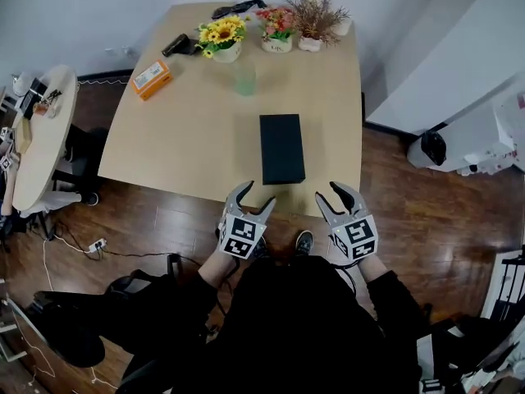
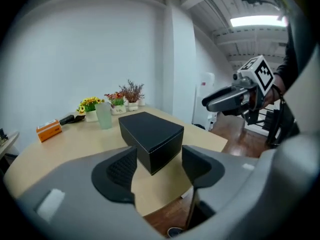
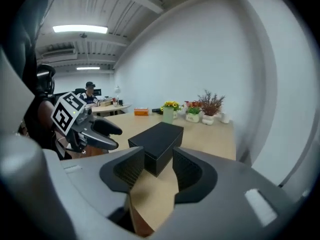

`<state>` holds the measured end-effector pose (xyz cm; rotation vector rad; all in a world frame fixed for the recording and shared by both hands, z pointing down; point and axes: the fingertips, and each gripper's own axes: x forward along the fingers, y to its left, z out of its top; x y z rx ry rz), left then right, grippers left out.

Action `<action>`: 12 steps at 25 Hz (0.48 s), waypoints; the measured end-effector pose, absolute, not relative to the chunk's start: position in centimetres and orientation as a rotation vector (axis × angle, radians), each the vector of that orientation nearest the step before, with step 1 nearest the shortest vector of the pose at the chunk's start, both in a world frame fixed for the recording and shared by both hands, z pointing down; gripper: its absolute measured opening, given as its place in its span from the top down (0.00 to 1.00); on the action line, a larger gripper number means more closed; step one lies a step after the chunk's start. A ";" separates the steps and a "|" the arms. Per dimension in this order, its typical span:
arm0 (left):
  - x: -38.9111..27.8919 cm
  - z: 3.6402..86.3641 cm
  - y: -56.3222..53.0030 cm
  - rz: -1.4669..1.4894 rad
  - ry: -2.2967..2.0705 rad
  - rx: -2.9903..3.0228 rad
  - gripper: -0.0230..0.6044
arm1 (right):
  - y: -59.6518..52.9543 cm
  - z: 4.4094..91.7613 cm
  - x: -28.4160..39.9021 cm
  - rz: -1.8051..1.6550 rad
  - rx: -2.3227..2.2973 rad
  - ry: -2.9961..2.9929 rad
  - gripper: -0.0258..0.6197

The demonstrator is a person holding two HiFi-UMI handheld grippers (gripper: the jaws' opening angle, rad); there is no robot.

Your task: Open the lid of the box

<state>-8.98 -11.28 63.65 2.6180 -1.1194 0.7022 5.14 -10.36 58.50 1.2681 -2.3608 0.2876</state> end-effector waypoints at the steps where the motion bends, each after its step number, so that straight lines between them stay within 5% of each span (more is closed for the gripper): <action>1: -8.8 64.2 -11.9 0.716 -1.120 2.609 0.51 | -11.1 59.7 4.8 0.285 1.223 -2.350 0.66; 7: -7.1 67.2 -14.1 0.860 -1.063 2.553 0.40 | -14.6 65.5 2.7 0.346 1.012 -2.315 0.43; 12: -6.0 68.1 -15.2 0.972 -1.020 2.539 0.40 | -15.0 67.4 1.4 0.342 0.856 -2.320 0.42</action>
